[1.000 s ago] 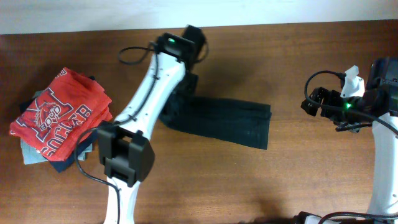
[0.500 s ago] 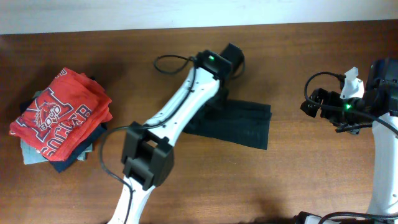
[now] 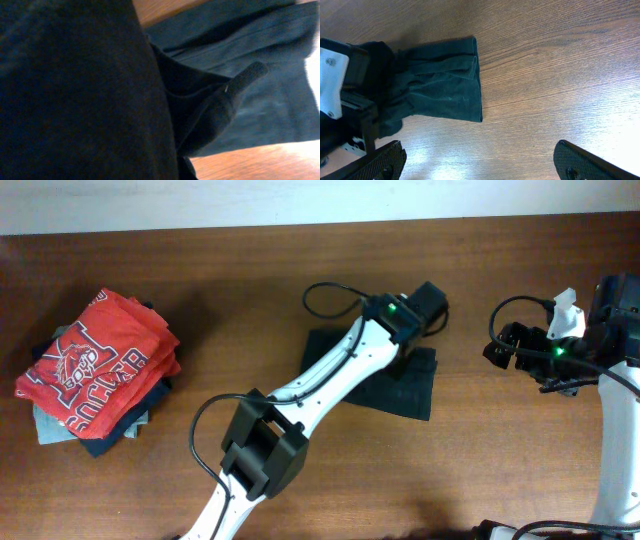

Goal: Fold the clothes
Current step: 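Fold the strip's left end rightward over itself with the left gripper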

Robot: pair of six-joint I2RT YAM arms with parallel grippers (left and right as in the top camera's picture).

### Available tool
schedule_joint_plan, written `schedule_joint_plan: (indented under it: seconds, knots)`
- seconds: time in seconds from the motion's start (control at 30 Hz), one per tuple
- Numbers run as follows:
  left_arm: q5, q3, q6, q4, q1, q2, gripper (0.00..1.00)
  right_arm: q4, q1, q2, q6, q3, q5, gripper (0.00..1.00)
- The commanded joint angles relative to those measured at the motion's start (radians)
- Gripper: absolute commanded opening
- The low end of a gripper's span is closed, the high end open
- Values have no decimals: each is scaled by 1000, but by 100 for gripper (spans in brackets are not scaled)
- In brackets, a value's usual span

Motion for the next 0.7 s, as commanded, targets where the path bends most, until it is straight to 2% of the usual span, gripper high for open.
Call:
schedule_joint_plan:
  seconds: [0.0,0.23,0.33,0.4,0.53,0.67]
  knots:
    - [-11,16,-9,35,-36,7,0,-1,-2,-6,8,-4,-10,99]
    - [-11,16,-9,62,-67,34,1,-2,-2,-6,8,-4,-29,99]
    - [-10,16,-8,60,-77,54,20,-5,-2,-6,8,-4,-29,99]
    - [-11,16,-4,59,-93,59,44,-6,-2,-6,8,-4,-29,99]
    - [-16,47,18,29,-116,59,56,-5,-2,-6,8,-4,-28,99]
    - [-76,137,18,-79,-122,59,56,-5,-2,-6,7,-4,-28,99]
